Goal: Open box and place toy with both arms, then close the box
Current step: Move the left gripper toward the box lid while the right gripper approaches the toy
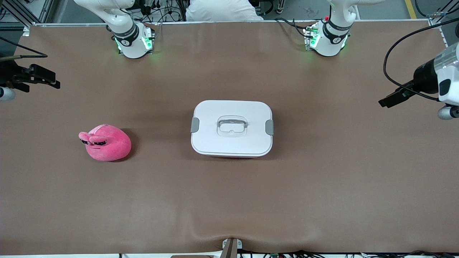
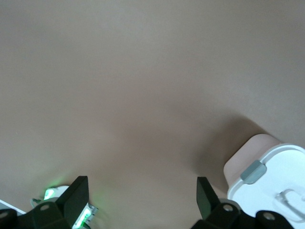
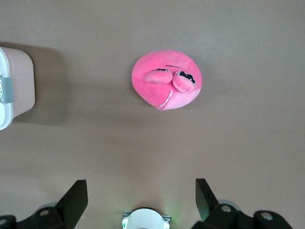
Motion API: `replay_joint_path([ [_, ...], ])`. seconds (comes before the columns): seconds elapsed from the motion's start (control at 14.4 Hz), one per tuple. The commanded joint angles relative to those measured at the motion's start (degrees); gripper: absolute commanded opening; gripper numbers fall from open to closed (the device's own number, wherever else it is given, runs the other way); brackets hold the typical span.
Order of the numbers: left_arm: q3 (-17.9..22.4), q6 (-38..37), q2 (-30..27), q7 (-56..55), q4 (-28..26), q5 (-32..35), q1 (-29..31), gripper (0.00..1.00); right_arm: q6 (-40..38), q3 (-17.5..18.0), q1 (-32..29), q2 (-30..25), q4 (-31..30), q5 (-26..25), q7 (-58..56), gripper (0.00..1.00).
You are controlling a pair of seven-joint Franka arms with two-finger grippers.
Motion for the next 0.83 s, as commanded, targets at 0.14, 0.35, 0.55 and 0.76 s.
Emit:
replay_joint_path([
  [0.14,-2.7,1.6,1.5,-11.8,1.2,-0.6,-0.5,1.00,-0.2,0.3,1.4,-0.6,-4.2,0.1,-0.6,1.00],
  [0.35,-4.7,2.7,2.1,-19.3,1.3,-0.6,-0.5,1.00,0.6,0.2,4.9,-0.8,-7.3,0.1,-0.6,1.00],
  [0.55,-6.9,5.9,3.3,-22.0,1.3,-0.6,-0.6,1.00,3.5,0.3,7.3,-0.8,-10.9,0.2,-2.4,1.00],
  [0.76,-8.2,7.7,4.4,-29.0,1.3,-1.3,-1.1,1.00,6.9,0.3,12.8,-0.8,-13.2,0.2,-3.8,1.00],
])
